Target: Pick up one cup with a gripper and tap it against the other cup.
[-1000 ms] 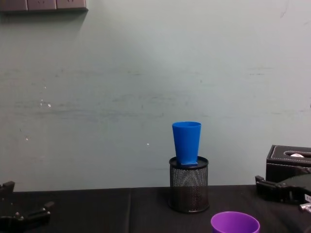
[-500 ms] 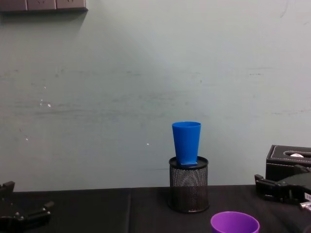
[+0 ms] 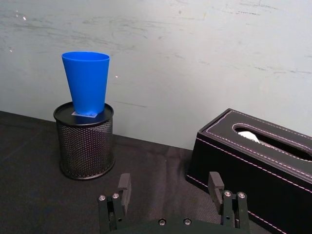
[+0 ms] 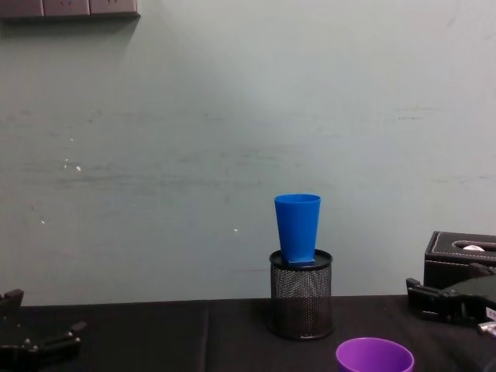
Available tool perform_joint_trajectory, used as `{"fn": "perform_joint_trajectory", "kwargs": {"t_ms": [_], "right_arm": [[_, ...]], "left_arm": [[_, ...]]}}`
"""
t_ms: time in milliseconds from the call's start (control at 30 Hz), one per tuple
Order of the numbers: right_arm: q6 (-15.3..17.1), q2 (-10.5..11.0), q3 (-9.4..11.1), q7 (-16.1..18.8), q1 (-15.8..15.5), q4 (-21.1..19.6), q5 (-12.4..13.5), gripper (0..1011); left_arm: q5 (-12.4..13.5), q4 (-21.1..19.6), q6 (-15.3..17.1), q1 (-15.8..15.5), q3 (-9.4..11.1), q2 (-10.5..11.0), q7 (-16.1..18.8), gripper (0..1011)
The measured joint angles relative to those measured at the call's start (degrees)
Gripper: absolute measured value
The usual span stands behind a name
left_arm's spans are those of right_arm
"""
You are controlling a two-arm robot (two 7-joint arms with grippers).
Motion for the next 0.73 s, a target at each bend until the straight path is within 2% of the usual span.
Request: {"fn": "perform_joint_trajectory", "kwargs": {"t_ms": [733], "right_arm": [[0.00, 0.01, 0.00, 0.05, 0.00, -0.07, 0.04, 1003]], "left_arm": [[0.00, 0.00, 0.00, 0.00, 0.00, 0.00, 0.00, 1005]]}}
